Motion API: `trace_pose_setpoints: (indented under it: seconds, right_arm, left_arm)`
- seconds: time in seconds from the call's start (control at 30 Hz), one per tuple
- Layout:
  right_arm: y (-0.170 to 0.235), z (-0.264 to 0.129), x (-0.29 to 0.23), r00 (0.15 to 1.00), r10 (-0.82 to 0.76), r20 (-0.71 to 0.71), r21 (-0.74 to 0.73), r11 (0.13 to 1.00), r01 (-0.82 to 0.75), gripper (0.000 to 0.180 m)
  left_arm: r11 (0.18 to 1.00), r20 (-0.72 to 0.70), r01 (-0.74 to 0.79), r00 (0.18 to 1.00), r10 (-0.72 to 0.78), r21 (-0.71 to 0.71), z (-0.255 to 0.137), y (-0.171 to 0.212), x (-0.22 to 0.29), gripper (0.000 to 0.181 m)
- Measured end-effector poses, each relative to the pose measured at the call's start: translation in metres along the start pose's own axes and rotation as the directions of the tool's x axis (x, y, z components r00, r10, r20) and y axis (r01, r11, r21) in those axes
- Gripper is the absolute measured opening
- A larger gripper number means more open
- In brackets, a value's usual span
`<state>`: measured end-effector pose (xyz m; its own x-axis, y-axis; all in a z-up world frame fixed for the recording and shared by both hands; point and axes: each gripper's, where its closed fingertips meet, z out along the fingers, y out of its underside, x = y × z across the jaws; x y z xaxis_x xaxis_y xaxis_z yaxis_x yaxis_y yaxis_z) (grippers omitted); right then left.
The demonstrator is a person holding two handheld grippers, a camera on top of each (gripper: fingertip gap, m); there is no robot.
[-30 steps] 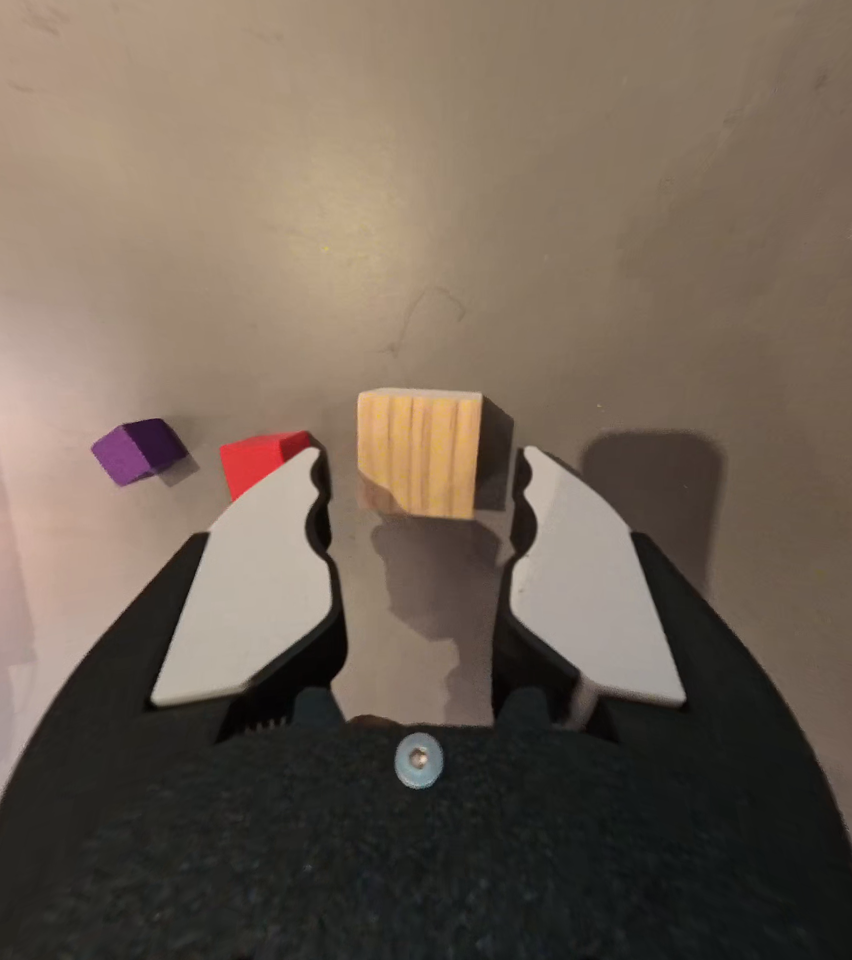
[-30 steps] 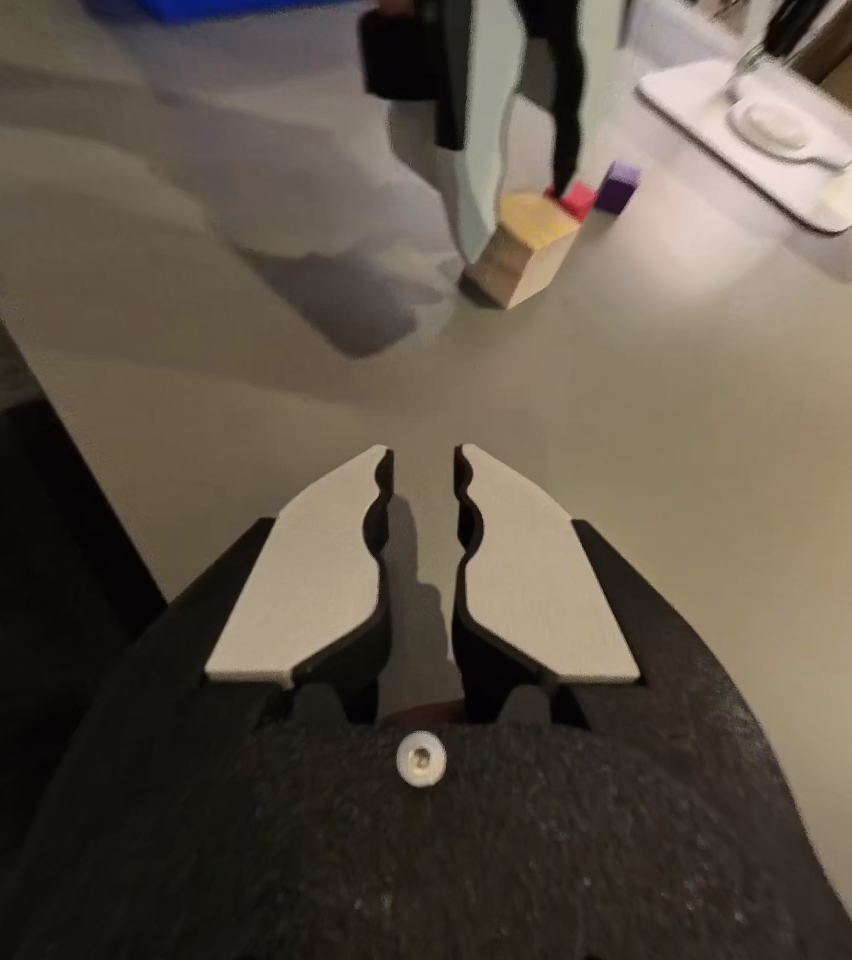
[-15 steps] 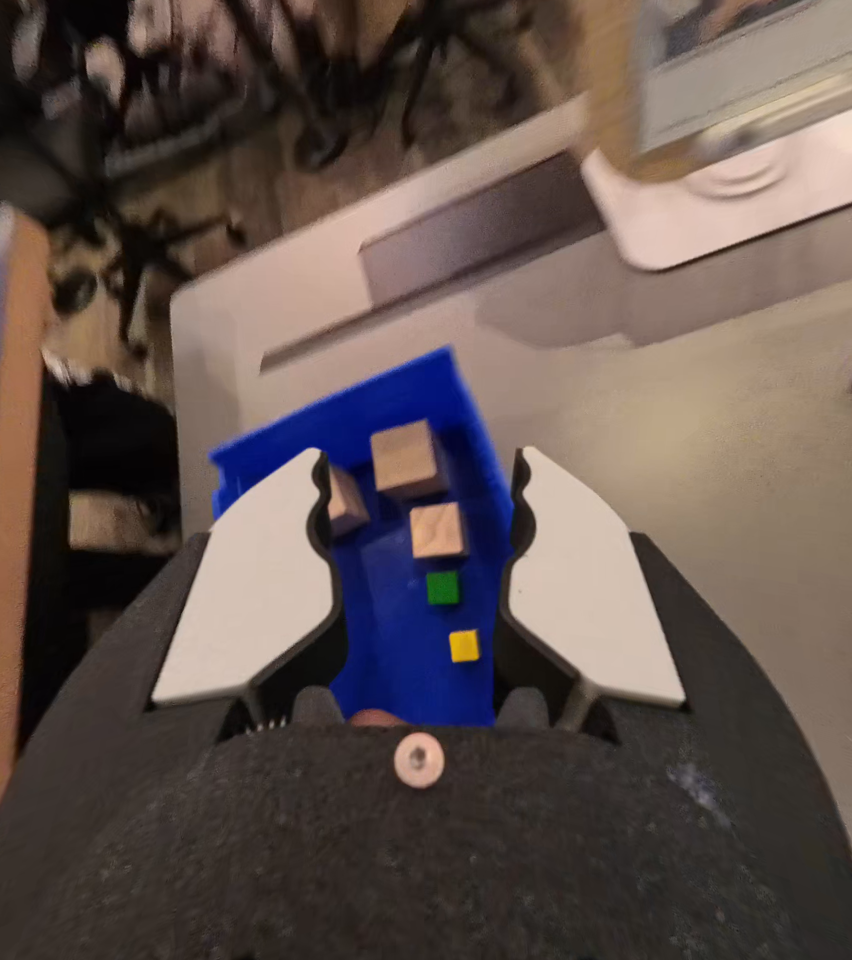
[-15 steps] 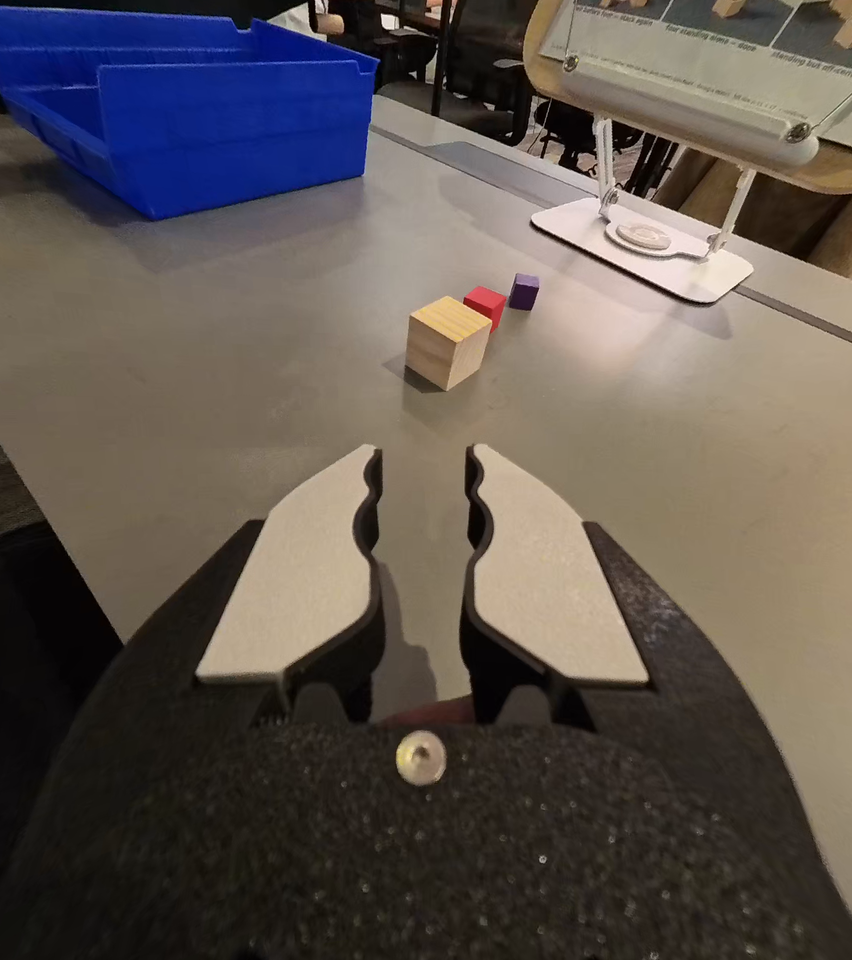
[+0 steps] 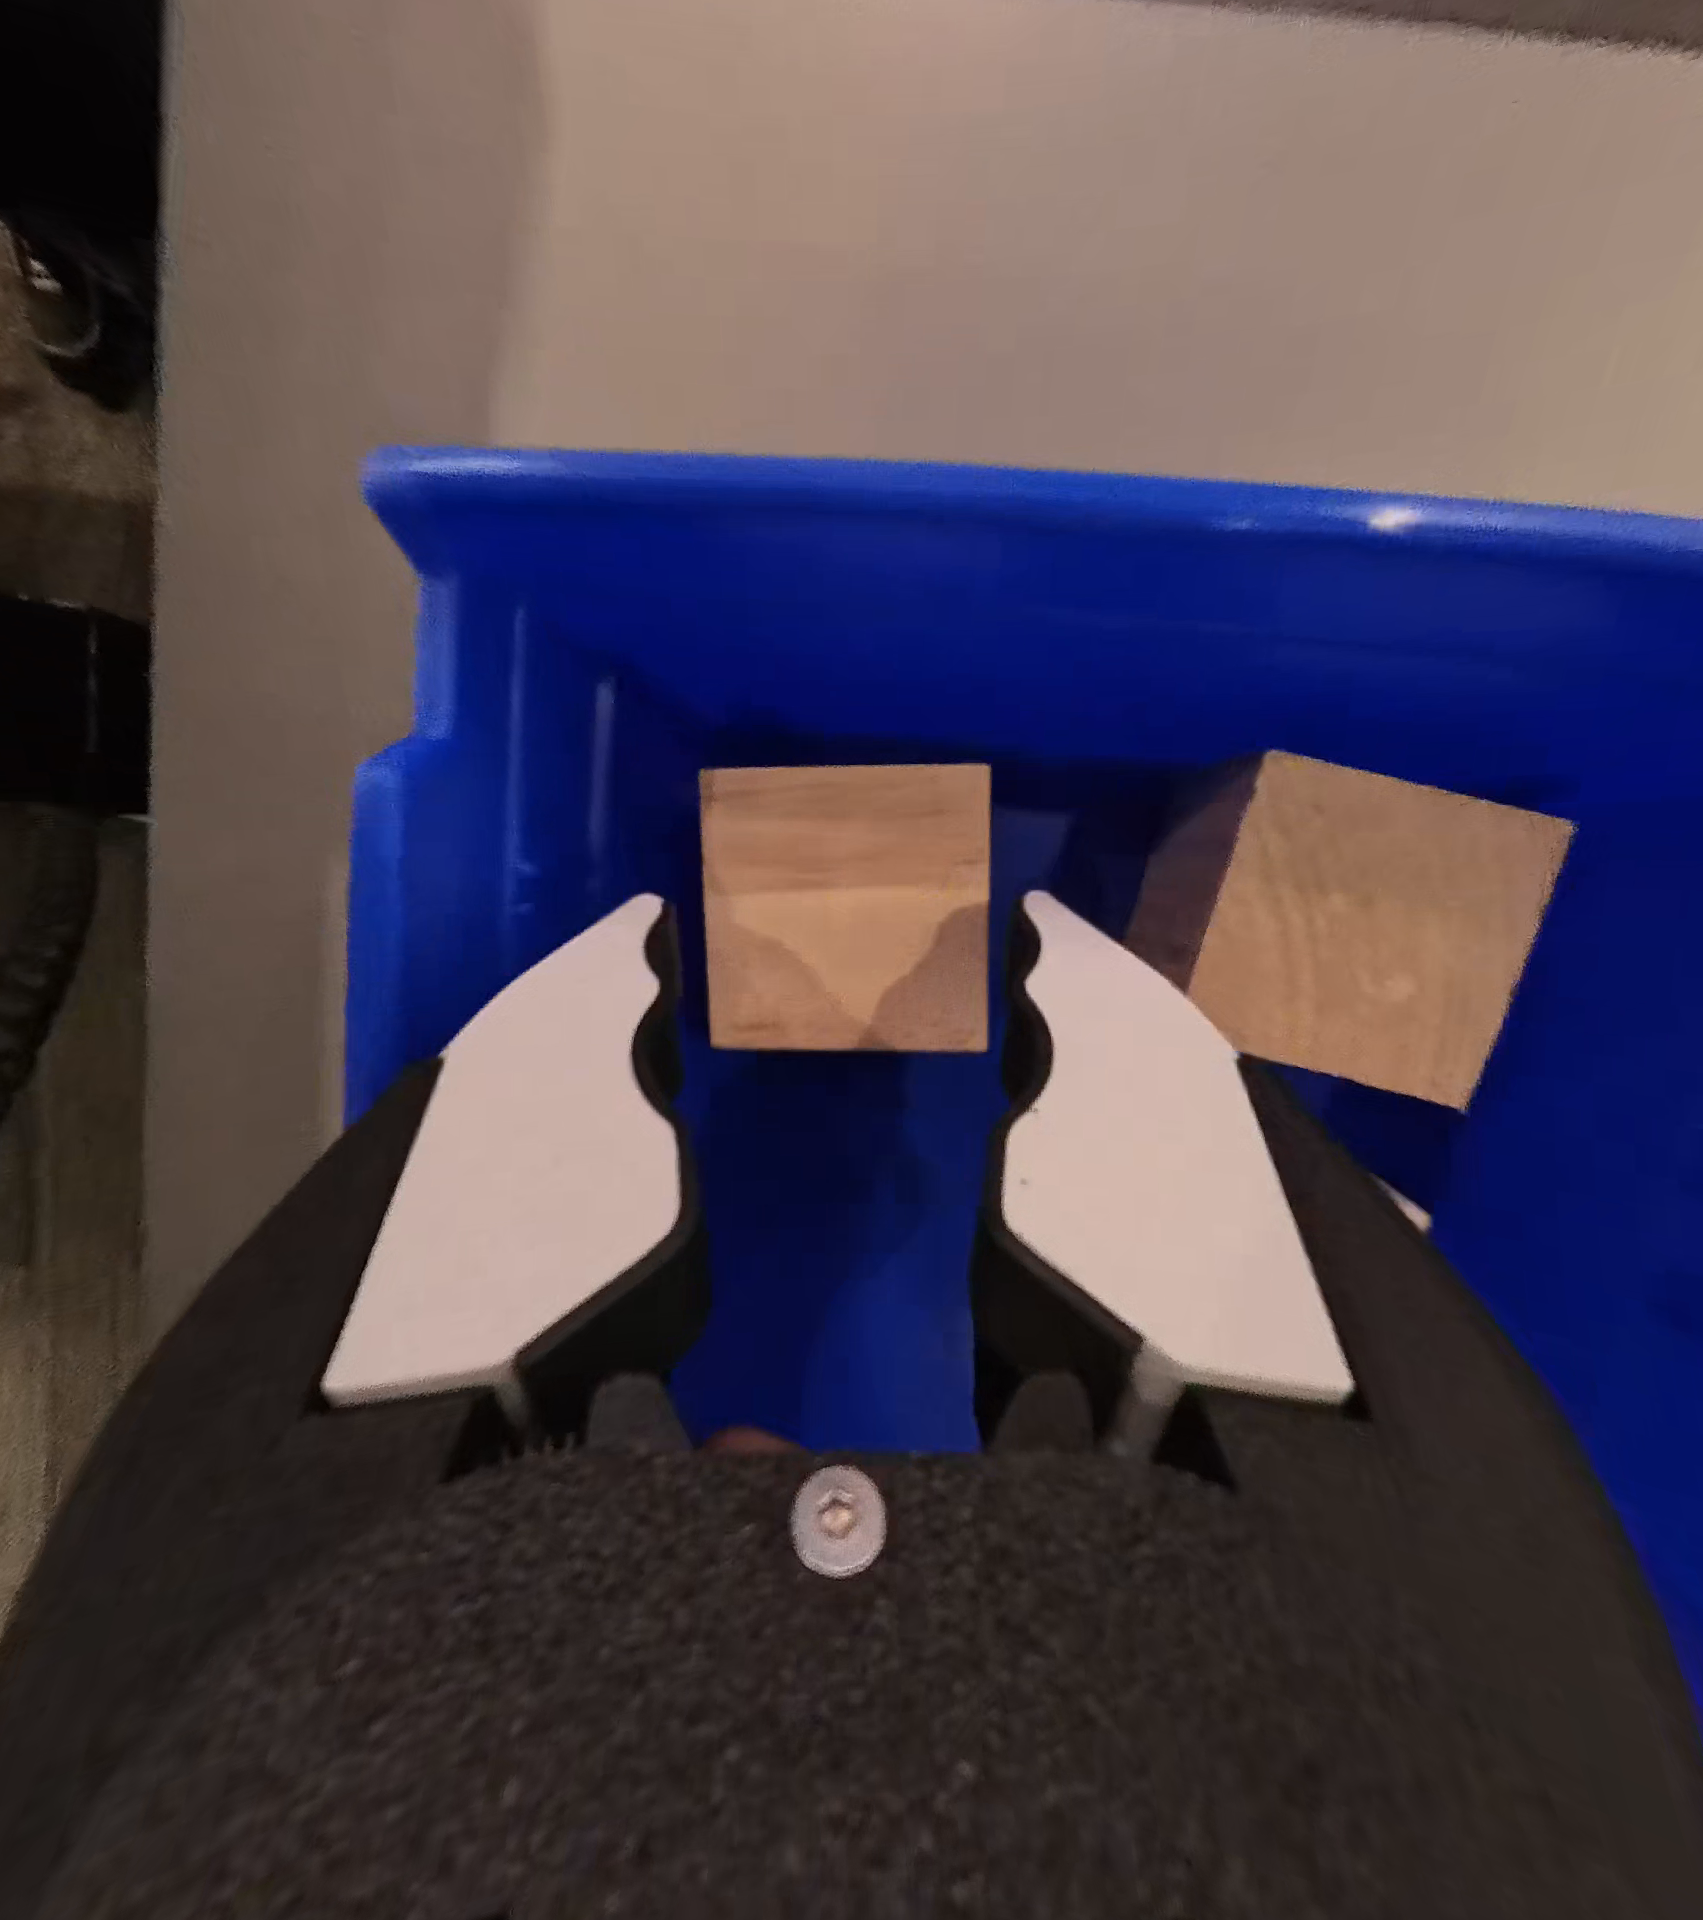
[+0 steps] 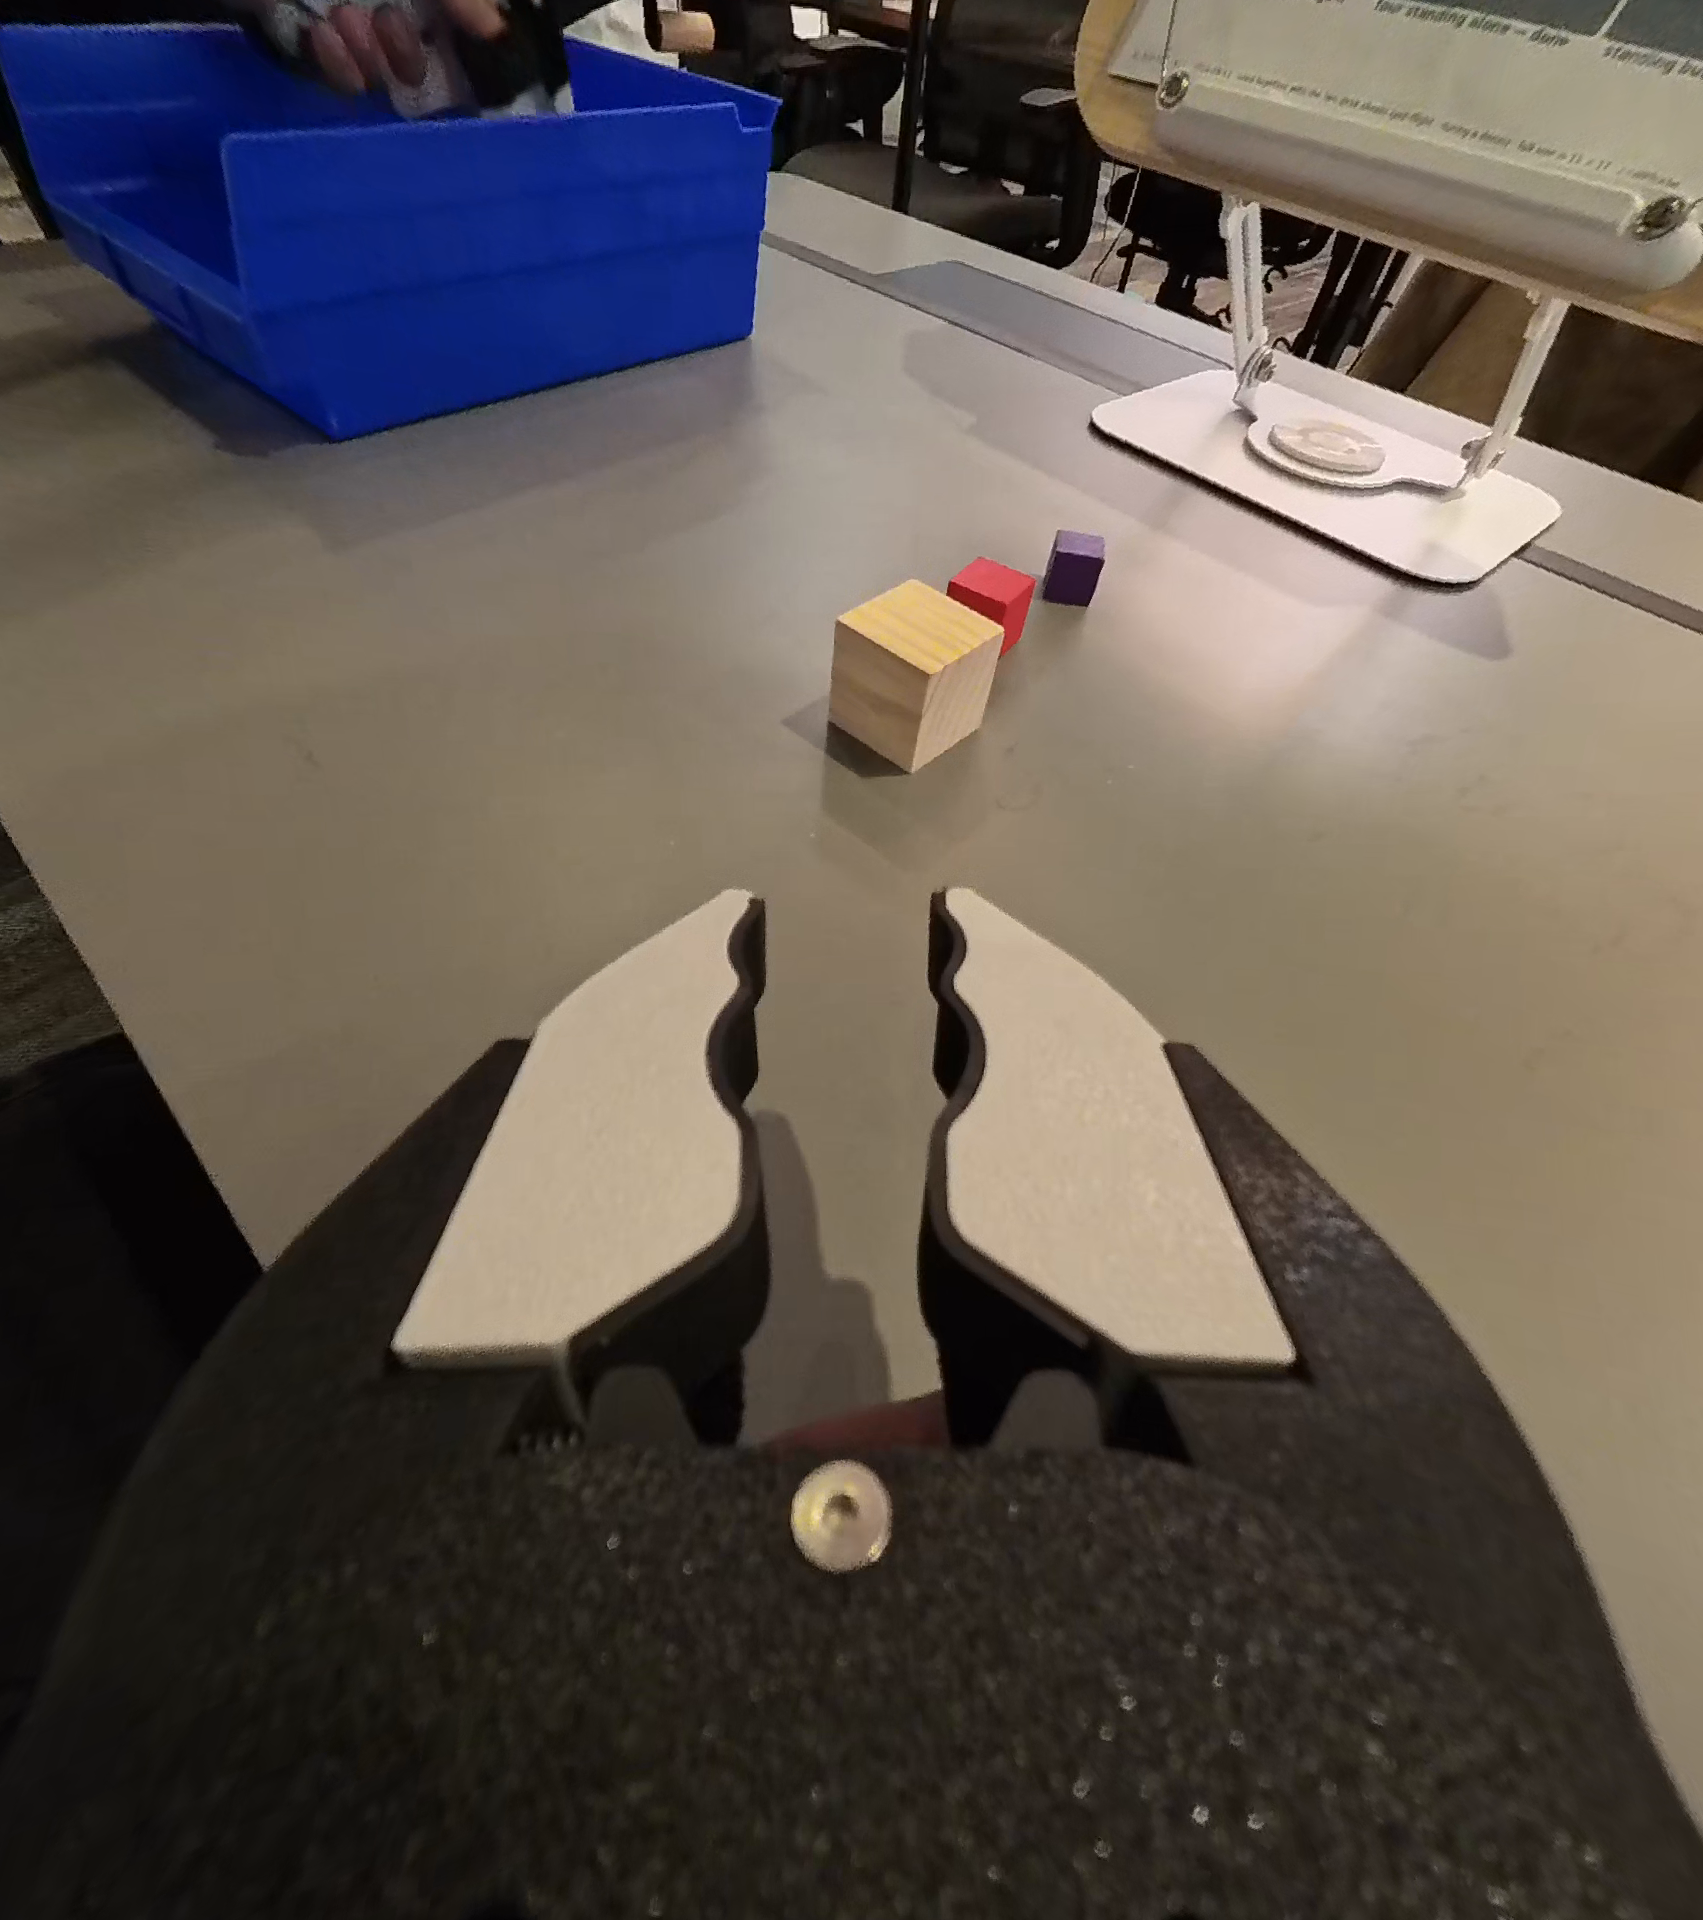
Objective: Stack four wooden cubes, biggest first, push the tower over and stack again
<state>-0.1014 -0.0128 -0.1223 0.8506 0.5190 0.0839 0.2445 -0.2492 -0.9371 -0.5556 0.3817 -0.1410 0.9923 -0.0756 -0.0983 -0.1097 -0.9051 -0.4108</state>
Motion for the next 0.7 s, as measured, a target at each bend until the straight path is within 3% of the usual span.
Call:
trace_pose_setpoints:
  seconds: [0.13, 0.27, 0.37, 0.47, 0.53, 0.6, 0.7]
  right_arm:
    - [0.002, 0.002, -0.001, 1.000, -0.003, 0.006, -0.017, 1.000, 0.003, 0.029]
    - [0.001, 0.001, -0.001, 1.000, -0.005, 0.004, -0.012, 1.000, 0.005, 0.028]
    - [0.001, 0.001, -0.001, 1.000, -0.005, 0.004, -0.009, 1.000, 0.005, 0.028]
    - [0.001, 0.001, -0.001, 1.000, -0.007, 0.005, -0.011, 1.000, 0.007, 0.028]
    - [0.001, 0.001, -0.001, 1.000, -0.009, 0.004, -0.011, 1.000, 0.009, 0.028]
    - [0.001, 0.001, -0.001, 1.000, -0.010, 0.003, -0.009, 1.000, 0.010, 0.028]
    - [0.000, 0.000, -0.001, 1.000, -0.014, -0.004, -0.002, 1.000, 0.014, 0.028]
  left_arm:
    - [0.998, -0.008, -0.021, 1.000, 0.021, -0.058, 0.021, 0.006, 0.001, 0.061]
    - [0.997, 0.012, -0.060, 0.998, 0.061, -0.049, 0.018, 0.003, -0.001, 0.061]
    - [0.995, -0.054, -0.098, 0.994, 0.097, -0.002, -0.010, -0.005, 0.011, 0.061]
    - [0.957, -0.096, -0.235, 0.963, 0.253, 0.171, -0.075, -0.024, 0.040, 0.061]
    - [0.877, -0.131, -0.358, 0.900, 0.415, 0.320, -0.131, -0.027, 0.081, 0.060]
    - [0.746, -0.155, -0.486, 0.781, 0.604, 0.456, -0.184, -0.010, 0.138, 0.061]
    - [0.443, -0.126, -0.681, 0.463, 0.878, 0.583, -0.235, 0.059, 0.231, 0.060]
